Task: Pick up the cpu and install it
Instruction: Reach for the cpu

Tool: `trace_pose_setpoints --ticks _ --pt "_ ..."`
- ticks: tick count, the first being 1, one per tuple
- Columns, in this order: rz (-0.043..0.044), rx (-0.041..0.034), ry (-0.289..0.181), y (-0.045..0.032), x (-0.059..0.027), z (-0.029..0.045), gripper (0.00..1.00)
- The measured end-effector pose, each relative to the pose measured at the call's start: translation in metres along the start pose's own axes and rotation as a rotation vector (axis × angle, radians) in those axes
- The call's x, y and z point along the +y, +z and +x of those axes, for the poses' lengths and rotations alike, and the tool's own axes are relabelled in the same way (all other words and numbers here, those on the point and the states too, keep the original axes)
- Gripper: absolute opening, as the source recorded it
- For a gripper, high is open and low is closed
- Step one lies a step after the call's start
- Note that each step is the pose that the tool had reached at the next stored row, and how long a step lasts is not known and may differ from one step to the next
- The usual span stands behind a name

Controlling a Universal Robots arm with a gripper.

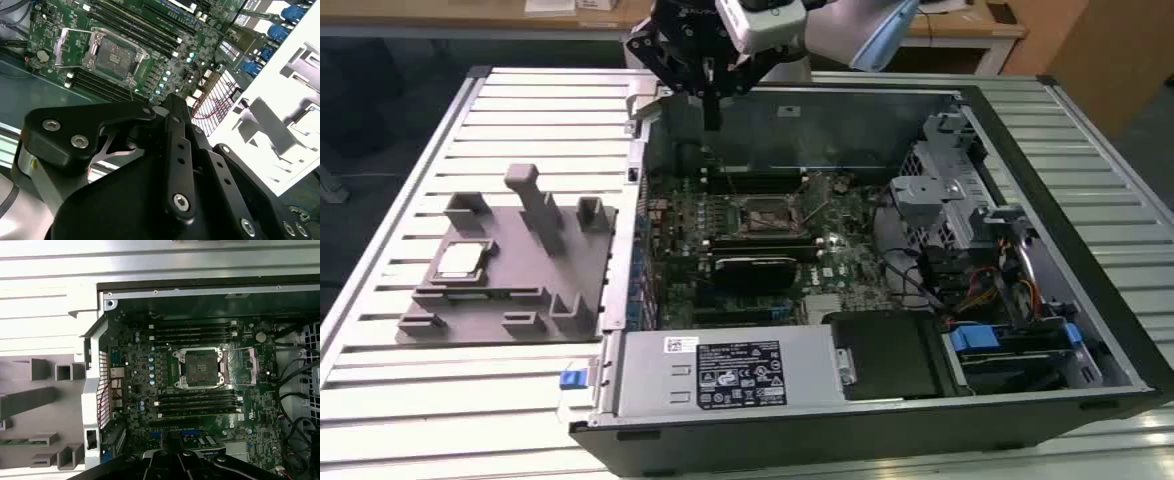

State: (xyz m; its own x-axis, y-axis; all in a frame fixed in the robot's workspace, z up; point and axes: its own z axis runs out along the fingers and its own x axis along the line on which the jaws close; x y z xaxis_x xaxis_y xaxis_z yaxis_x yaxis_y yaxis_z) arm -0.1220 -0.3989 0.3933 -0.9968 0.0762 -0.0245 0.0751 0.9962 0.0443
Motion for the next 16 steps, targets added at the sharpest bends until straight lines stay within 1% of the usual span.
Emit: trace_pose_setpoints --ticks 11,16 --pt "0.0 0.0 0.0 0.0 0.0 0.0001 0.11" --pt "0.0 0.0 0.0 -0.0002 -0.0004 0.0049 0.11"
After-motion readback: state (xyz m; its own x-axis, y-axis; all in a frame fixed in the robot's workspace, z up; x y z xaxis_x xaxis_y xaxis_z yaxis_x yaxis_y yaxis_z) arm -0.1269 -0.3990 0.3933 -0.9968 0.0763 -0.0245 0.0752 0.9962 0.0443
